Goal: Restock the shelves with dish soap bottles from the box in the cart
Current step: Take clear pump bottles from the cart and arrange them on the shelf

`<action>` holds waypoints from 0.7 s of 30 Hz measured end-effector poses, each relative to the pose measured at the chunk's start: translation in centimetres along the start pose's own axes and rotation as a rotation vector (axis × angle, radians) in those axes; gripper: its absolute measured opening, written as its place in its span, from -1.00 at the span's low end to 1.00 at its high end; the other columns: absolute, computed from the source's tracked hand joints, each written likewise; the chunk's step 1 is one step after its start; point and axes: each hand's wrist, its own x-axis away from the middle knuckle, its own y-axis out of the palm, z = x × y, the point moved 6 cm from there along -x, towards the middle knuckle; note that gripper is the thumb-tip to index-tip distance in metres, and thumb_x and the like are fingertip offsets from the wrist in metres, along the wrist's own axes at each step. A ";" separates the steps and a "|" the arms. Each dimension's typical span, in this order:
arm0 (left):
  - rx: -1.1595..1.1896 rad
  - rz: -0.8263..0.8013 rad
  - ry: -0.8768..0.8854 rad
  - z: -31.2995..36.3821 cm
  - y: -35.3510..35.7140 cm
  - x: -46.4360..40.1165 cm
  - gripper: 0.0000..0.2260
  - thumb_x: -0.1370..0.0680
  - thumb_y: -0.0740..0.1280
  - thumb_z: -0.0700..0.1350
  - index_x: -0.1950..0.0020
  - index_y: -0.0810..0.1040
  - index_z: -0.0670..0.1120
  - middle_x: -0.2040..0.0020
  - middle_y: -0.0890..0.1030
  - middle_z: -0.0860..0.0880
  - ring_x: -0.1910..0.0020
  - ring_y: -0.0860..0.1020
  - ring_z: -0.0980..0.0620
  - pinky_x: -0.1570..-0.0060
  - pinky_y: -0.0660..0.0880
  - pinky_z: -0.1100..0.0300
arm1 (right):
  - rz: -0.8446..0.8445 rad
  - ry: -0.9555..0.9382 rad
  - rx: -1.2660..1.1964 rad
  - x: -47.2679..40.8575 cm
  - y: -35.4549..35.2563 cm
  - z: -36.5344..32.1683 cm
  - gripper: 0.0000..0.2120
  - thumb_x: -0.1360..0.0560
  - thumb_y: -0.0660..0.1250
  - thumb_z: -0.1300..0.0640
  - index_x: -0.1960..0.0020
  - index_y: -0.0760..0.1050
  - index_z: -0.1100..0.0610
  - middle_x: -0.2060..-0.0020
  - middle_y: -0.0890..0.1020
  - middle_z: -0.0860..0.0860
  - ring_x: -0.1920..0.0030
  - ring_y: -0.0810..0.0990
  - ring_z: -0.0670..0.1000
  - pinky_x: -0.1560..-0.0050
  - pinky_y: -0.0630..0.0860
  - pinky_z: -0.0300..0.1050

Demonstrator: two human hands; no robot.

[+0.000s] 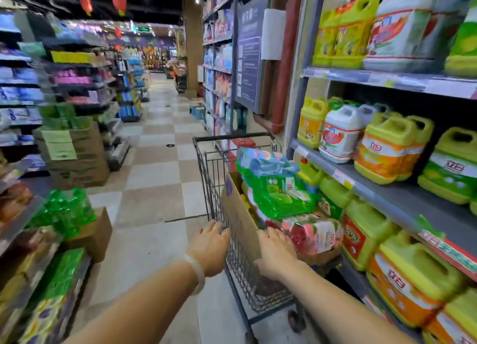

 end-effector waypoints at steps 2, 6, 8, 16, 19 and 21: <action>0.011 0.023 0.034 -1.7 -0.7 -4.4 -0.44 -0.51 0.32 -0.08 -0.45 0.20 -0.12 -0.46 0.24 -0.13 -0.48 0.15 -0.14 -0.46 0.18 -0.05 | 0.026 0.023 0.000 -3.8 -0.9 0.2 -0.36 -0.45 0.36 -0.05 -0.41 0.19 0.13 -0.42 0.26 0.13 -0.44 0.20 0.19 -0.43 0.20 0.09; 0.018 -0.077 0.112 -2.5 0.5 -11.3 -0.40 -0.51 0.32 -0.06 -0.48 0.16 -0.10 -0.48 0.19 -0.15 -0.49 0.11 -0.16 -0.47 0.15 -0.07 | -0.045 0.126 -0.023 -9.4 -0.3 1.7 -0.38 -0.46 0.34 -0.05 -0.41 0.20 0.14 -0.38 0.30 0.15 -0.41 0.24 0.19 -0.40 0.22 0.08; 0.024 -0.087 0.173 -2.5 0.8 -14.5 -0.37 -0.52 0.32 -0.04 -0.51 0.11 -0.11 -0.52 0.13 -0.14 -0.52 0.05 -0.15 -0.49 0.09 -0.06 | -0.055 0.170 -0.038 -12.5 -0.5 2.9 -0.41 -0.48 0.32 -0.03 -0.40 0.20 0.14 -0.37 0.30 0.15 -0.40 0.25 0.19 -0.38 0.23 0.06; 0.072 -0.107 0.239 -4.7 -0.4 -30.2 -0.42 -0.52 0.31 -0.02 -0.47 0.19 -0.13 -0.45 0.24 -0.17 -0.47 0.18 -0.14 -0.43 0.23 -0.03 | -0.019 0.321 -0.217 -26.6 -3.4 7.9 -0.33 -0.46 0.34 -0.04 -0.44 0.17 0.18 -0.37 0.31 0.19 -0.39 0.30 0.19 -0.39 0.26 -0.02; 0.103 -0.072 0.258 -5.3 -2.8 -36.4 -0.44 -0.48 0.33 0.01 -0.41 0.28 -0.14 -0.37 0.33 -0.17 -0.38 0.31 -0.17 -0.35 0.33 -0.01 | -0.008 0.380 -0.298 -30.5 -5.2 9.7 -0.37 -0.46 0.36 -0.05 -0.40 0.22 0.19 -0.34 0.35 0.21 -0.37 0.33 0.19 -0.36 0.27 -0.05; 0.127 -0.058 0.279 -5.1 -4.2 -40.4 -0.44 -0.49 0.33 0.00 -0.42 0.26 -0.15 -0.36 0.35 -0.17 -0.34 0.36 -0.16 -0.31 0.35 0.02 | 0.018 0.420 -0.346 -32.8 -6.1 11.1 -0.39 -0.46 0.36 -0.05 -0.38 0.25 0.19 -0.35 0.37 0.21 -0.37 0.34 0.17 -0.34 0.29 -0.07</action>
